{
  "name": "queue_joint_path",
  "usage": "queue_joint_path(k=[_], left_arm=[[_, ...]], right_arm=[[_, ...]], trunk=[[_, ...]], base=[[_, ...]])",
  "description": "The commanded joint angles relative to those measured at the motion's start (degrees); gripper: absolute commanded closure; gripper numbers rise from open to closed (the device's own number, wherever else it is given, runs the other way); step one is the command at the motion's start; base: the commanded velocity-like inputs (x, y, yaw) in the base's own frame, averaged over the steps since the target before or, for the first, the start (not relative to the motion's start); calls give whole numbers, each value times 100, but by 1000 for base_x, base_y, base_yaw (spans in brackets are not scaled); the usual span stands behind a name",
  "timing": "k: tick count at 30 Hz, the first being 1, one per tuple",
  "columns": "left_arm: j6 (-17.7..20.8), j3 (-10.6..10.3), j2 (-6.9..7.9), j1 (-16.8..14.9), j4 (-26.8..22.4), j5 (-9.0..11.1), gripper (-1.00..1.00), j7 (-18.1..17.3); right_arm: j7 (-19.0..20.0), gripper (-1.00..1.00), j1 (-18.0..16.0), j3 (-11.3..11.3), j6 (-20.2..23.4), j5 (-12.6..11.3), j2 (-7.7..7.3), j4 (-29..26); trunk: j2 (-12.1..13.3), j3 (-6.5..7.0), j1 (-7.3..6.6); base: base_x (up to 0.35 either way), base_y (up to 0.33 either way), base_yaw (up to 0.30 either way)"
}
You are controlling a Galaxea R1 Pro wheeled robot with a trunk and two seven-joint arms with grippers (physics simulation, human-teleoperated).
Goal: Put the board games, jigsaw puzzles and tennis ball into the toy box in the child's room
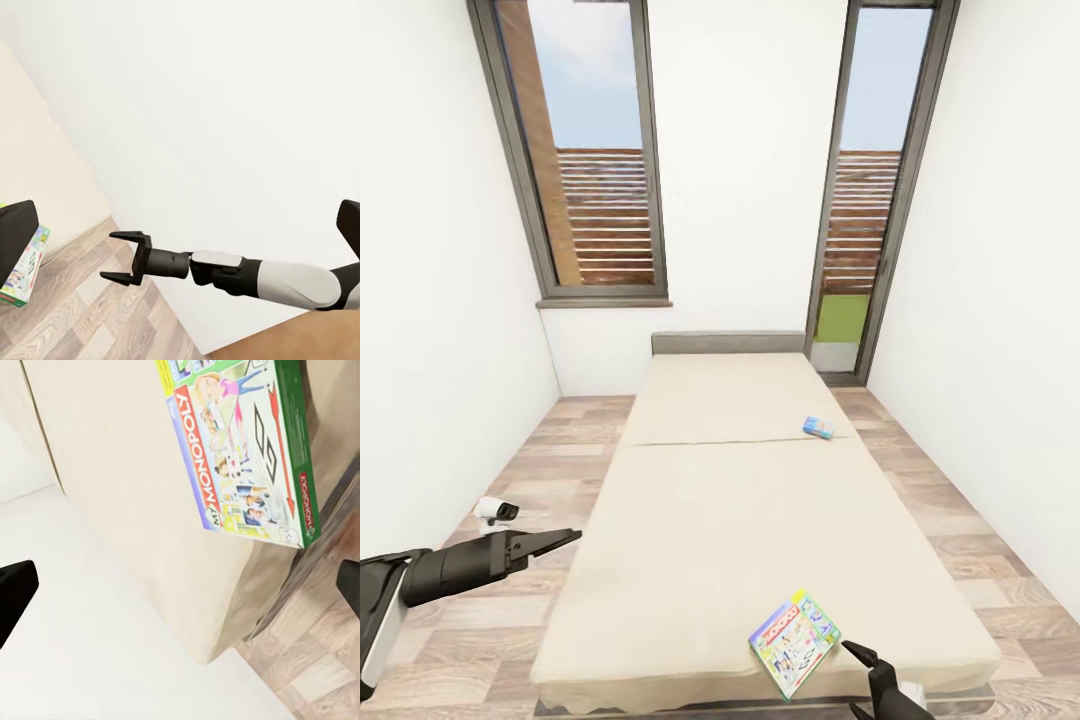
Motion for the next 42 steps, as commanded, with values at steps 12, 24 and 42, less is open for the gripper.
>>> queue_joint_path(k=[12, 24, 42], left_arm=[[109, -117, -71, 204, -472, 0, -100, -24], [154, -310, -62, 343, -738, 14, -100, -24], [154, -325, -60, 348, -757, 19, -100, -24]], right_arm=[[5, -100, -85, 18, -259, 34, 69, -32], [7, -100, -118, 114, -323, 121, 95, -34], [-1, -100, -119, 163, -341, 127, 29, -34]], trunk=[[-487, -223, 264], [-968, -438, 528], [-1690, -761, 923]], base=[[0, 0, 0], [0, 0, 0], [0, 0, 0]])
